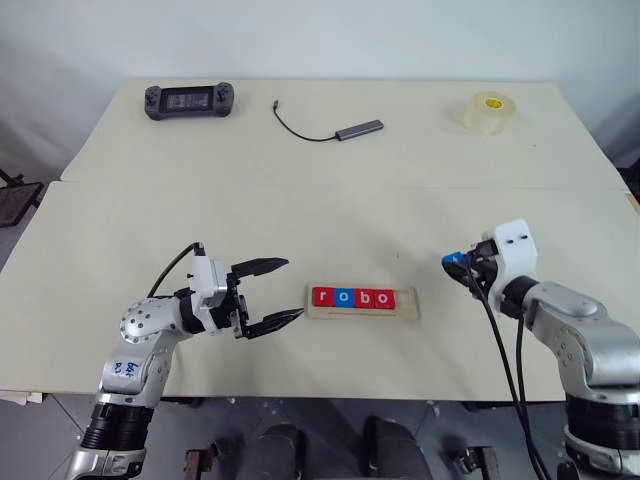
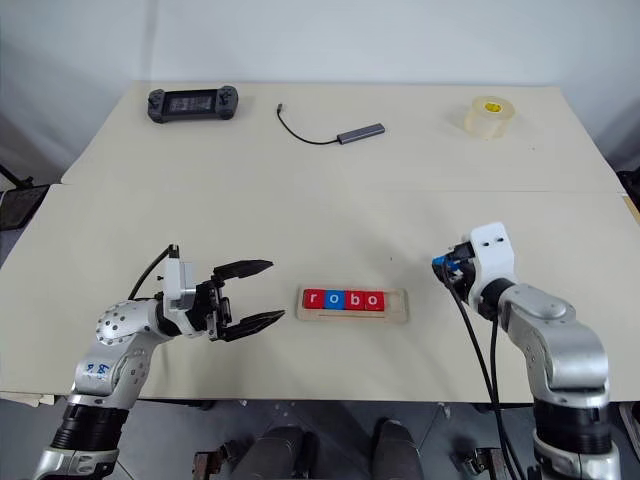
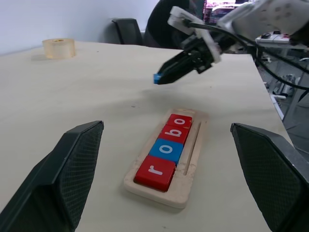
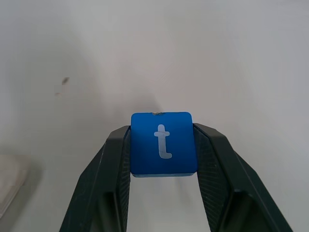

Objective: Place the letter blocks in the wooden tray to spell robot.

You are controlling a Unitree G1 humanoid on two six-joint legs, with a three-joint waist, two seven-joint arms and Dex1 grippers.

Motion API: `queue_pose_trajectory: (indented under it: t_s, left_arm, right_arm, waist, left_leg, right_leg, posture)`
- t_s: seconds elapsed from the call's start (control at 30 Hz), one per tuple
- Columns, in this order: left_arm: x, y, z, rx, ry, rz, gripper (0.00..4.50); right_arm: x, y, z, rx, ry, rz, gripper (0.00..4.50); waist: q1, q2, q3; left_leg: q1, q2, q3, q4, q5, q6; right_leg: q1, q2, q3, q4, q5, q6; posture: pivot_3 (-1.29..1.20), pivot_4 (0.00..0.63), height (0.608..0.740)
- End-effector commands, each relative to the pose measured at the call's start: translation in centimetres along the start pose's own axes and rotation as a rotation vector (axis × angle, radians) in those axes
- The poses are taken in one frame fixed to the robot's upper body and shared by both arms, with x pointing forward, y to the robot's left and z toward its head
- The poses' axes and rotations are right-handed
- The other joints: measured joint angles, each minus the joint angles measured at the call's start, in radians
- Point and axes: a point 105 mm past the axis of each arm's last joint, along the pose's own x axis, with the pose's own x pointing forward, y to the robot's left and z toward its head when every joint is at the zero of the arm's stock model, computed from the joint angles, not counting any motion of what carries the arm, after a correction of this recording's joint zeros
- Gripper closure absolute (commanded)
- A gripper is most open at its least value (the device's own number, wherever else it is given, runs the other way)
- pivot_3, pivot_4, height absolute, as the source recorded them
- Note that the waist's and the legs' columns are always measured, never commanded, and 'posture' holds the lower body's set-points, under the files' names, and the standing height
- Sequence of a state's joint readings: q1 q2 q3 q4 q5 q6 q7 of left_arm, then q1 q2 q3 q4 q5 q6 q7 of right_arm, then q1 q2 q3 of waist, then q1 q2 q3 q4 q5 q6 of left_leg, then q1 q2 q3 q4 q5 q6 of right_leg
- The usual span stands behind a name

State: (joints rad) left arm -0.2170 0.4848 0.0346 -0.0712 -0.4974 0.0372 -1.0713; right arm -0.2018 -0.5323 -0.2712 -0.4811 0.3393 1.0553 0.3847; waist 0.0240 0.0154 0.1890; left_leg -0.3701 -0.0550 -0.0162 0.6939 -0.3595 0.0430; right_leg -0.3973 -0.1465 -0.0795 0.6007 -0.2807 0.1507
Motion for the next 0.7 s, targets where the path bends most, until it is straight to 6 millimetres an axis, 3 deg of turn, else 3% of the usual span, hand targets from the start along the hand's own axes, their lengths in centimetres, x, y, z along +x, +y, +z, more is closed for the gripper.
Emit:
queue_pose_trajectory:
  t_s: [0.03, 0.27, 0.47, 0.63, 0.7]
  left_arm:
    - [0.2, -0.2, 0.3, -0.004, -0.020, -0.024, 0.00]
    - [0.1, 0.0, 0.2, -0.006, -0.009, -0.054, 0.00]
    - [-0.2, 0.3, 0.3, 0.011, -0.003, -0.044, 0.00]
    - [-0.6, 0.2, 0.4, 0.021, 0.003, -0.031, 0.00]
    - [-0.8, 0.2, 0.4, 0.025, 0.006, -0.025, 0.00]
  right_arm:
    - [-1.7, 0.9, 0.0, -0.001, -0.021, -0.035, 3.04]
    - [-2.2, 2.1, -1.1, 0.077, 0.001, -0.045, 3.04]
    - [-2.1, 2.3, -1.2, 0.052, 0.041, 0.077, 1.03]
    - [-2.6, 0.3, -0.4, -0.158, 0.063, 0.233, 1.03]
    - [-2.9, -0.4, -0.2, -0.315, 0.076, 0.340, 1.03]
  waist:
    - [0.000, 0.000, 0.000]
    - [-0.003, 0.000, 0.000]
    - [-0.001, 0.000, 0.000]
    - [-0.002, 0.000, 0.000]
    - [-0.002, 0.000, 0.000]
  left_leg:
    - [0.000, 0.000, 0.000, 0.000, 0.000, 0.000]
    - [0.001, 0.000, 0.001, 0.000, 0.000, 0.000]
    - [0.000, 0.000, 0.001, 0.000, 0.000, 0.000]
    - [0.000, -0.001, 0.001, -0.001, 0.000, 0.001]
    - [0.000, -0.001, 0.001, -0.001, 0.000, 0.001]
  right_leg:
    - [0.000, 0.000, 0.000, 0.000, 0.000, 0.000]
    - [-0.001, 0.001, 0.002, 0.001, 0.000, 0.000]
    - [-0.001, 0.000, 0.001, 0.001, 0.000, 0.000]
    - [0.000, 0.000, 0.002, 0.000, 0.000, 0.000]
    - [0.000, 0.000, 0.001, -0.001, 0.000, 0.000]
  posture:
    - [0.00, 0.150, 0.740]
    - [0.00, 0.150, 0.740]
    - [0.00, 0.150, 0.740]
    - [0.00, 0.150, 0.740]
    - [0.00, 0.150, 0.740]
